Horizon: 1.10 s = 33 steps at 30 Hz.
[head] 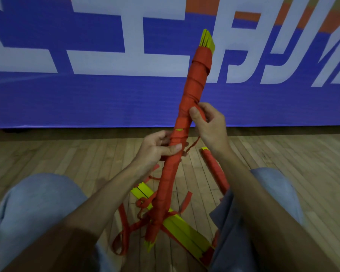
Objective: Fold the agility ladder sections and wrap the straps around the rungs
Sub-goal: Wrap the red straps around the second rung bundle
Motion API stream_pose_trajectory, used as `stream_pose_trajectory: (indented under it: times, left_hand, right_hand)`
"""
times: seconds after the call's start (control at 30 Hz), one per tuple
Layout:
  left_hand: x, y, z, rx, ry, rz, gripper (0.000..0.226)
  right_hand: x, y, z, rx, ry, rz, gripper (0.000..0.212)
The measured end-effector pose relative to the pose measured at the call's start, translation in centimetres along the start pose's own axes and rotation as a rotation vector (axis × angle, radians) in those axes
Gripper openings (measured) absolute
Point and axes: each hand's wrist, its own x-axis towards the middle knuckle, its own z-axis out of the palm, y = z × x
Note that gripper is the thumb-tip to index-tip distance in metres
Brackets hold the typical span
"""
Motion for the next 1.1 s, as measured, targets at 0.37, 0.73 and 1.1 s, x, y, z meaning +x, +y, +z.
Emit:
stream_pose_trajectory:
  times: [0.37,0.73,1.1]
  left_hand:
    - [-0.1,0.2,0.2,-0.142,-0.232,-0.107,0.033]
    - [0.1,-1.8,1.6,0.361,0.155,-0.006,0.063]
    - [-0.1,-3.0,2.1,0.544,0.268,0.083,0.072]
  right_hand:
    - [-0.3,-1.2,-0.4,0.251,0.115,0.141,0.019]
    - [0.0,0.1,0.2,-0.153,0.363,0.116,0.056]
    - [-0.1,0.7,0.6,-0.299,0.333,0.132,0.053]
